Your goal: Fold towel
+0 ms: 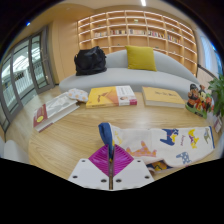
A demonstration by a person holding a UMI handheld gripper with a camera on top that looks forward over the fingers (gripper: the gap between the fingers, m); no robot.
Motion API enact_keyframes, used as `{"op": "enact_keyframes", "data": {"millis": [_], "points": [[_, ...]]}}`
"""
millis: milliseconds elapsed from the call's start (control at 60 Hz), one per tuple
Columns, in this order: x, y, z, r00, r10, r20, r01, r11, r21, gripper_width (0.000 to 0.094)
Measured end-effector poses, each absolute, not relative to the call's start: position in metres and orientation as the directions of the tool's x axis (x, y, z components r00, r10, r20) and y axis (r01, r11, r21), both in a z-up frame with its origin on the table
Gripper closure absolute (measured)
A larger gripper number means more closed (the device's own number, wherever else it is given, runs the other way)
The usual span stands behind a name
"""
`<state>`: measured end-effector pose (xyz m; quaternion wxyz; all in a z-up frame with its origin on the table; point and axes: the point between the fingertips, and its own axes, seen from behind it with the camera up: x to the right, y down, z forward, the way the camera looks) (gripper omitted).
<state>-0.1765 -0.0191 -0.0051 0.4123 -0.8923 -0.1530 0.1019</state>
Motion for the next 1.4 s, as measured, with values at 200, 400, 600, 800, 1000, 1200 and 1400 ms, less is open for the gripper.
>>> {"op": "enact_keyframes", "data": {"millis": [200,400,600,800,1000,1200,1400], "points": [[-0.22,-0.071,0.11,0.822,0.477,-0.312,0.023,-0.574,-0.818,0.091],[-0.153,-0.038,0.183,0.826,0.442,-0.35,-0.095,-0.502,-0.859,0.091],[-0.006,0.024,0.096,0.95,0.231,-0.209,-0.048,-0.556,-0.83,0.0882],[0.128,0.045,0.052,0.999,0.024,-0.021,-0.003,-0.562,-0.827,0.0092],[0.148,-0.001,0.1,0.999,0.029,0.045,0.053,-0.486,-0.872,0.0088],[0.131,-0.087,0.124,0.994,0.092,0.061,0.098,-0.478,-0.873,0.0084],[0.113,-0.173,0.14,0.991,0.128,0.047,0.103,-0.481,-0.871,0.0084]]}}
